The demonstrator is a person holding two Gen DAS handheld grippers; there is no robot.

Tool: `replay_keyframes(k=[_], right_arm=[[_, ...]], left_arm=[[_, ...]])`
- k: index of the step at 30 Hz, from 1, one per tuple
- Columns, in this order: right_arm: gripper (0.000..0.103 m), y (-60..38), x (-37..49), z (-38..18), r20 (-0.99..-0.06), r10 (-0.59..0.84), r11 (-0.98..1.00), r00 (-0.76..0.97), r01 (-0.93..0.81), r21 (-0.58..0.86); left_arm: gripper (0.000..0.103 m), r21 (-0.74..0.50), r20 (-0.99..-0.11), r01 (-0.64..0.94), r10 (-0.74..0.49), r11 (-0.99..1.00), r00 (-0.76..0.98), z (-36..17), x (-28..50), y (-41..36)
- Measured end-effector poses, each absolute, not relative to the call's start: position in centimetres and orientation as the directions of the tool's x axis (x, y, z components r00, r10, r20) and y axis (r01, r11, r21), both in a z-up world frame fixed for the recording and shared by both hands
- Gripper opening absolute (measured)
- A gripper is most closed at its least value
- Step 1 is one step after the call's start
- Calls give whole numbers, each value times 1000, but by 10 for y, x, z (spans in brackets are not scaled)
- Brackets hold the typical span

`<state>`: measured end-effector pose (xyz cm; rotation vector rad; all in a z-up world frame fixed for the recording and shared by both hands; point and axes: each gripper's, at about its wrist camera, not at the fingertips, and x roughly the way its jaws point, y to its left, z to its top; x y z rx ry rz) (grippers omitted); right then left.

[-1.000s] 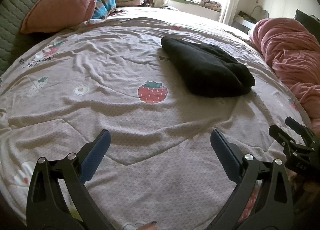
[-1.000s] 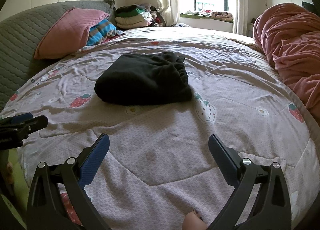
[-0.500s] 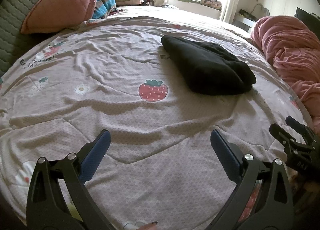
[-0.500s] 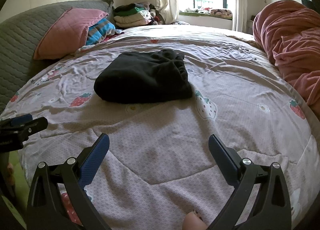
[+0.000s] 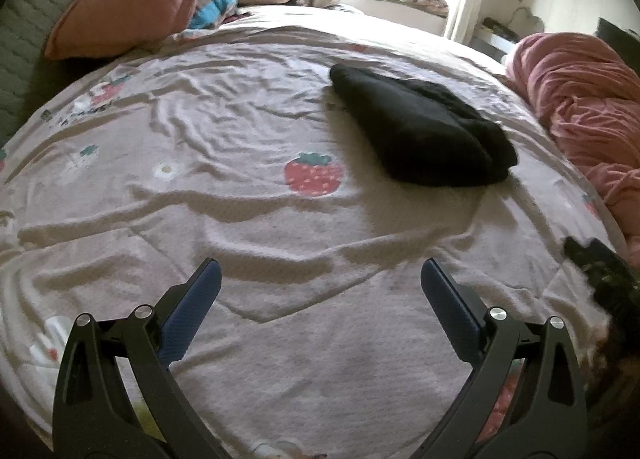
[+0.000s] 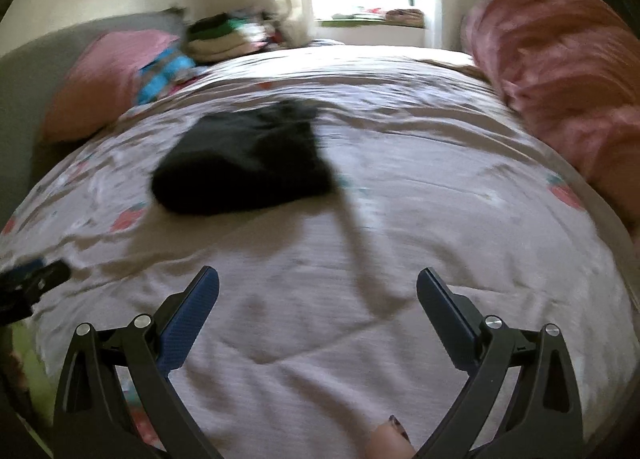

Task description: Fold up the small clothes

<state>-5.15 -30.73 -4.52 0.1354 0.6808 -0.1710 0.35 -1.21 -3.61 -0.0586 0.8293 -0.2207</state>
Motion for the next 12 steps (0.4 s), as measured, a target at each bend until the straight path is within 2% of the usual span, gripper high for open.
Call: replay_keyframes(k=[4, 7, 11, 12], right_arm=[[98, -362, -84, -36, -622, -289, 908, 728, 415, 64], [98, -431, -133, -31, -617, -492, 760, 614, 649, 40], [98, -519, -222, -32, -607, -718, 441, 341, 897, -17], [98, -542, -255, -35, -598, -769, 314, 226, 949, -44]], left_arm=[[94, -232, -724, 110, -247, 967, 644, -31, 13, 31], [94, -266, -750, -4, -204, 964, 629, -28, 41, 85], [94, -174, -764, -242, 24, 955, 644, -27, 76, 198], [94, -154, -769, -303, 79, 940, 634, -27, 83, 224]])
